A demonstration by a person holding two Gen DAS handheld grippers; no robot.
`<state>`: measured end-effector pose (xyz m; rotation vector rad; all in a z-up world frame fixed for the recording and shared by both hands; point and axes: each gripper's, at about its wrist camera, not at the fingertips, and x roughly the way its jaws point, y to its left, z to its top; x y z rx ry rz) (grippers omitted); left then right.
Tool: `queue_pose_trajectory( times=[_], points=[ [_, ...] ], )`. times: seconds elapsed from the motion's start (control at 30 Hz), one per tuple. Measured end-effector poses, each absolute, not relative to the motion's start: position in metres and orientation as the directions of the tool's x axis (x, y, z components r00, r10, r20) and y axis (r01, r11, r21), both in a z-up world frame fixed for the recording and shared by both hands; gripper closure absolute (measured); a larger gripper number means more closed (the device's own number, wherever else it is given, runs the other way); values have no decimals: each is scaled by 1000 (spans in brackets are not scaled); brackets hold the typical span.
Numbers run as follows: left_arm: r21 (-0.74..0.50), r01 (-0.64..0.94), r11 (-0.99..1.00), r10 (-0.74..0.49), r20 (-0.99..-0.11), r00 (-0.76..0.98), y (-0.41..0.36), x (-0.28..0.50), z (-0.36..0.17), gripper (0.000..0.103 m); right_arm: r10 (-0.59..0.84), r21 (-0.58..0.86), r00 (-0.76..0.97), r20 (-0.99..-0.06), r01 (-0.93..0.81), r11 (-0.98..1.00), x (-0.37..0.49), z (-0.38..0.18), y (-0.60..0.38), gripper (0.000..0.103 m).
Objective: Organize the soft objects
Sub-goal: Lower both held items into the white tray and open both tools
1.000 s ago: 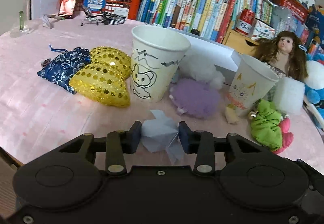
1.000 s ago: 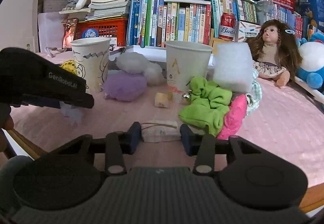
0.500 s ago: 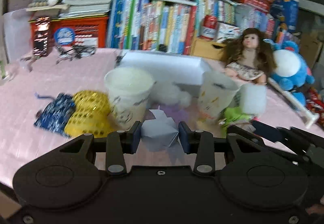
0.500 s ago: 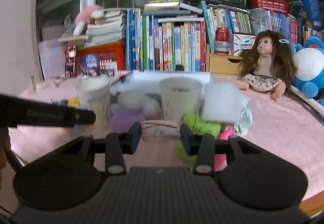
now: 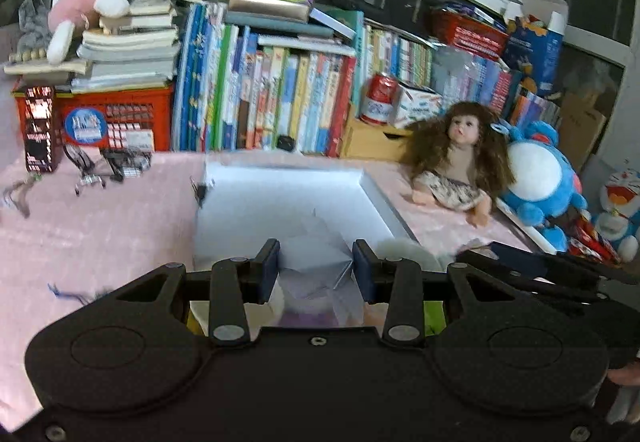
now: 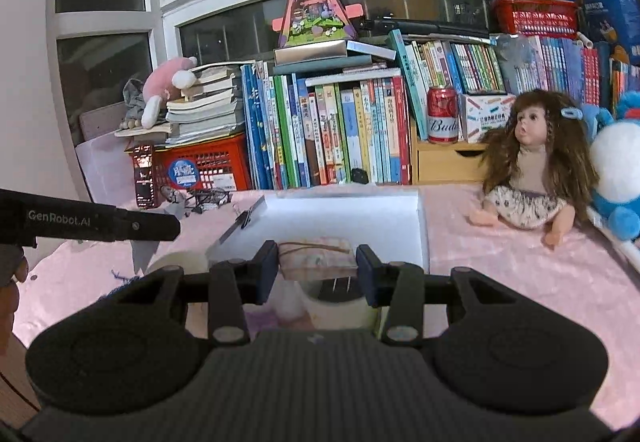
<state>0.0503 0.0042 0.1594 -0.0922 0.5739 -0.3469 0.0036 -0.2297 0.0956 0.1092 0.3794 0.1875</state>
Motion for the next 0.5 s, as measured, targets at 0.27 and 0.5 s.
queue_pose_trajectory(
  times=[0.27, 0.5],
  points=[
    [-201, 268, 942, -335, -554, 762, 3, 114, 183, 66, 202, 140, 895, -398, -158, 977, 48, 122, -239, 54],
    [-251, 228, 941, -339, -694, 635, 1, 192, 177, 66, 233, 187, 832, -503, -158, 969, 103, 138, -249, 54]
  ],
)
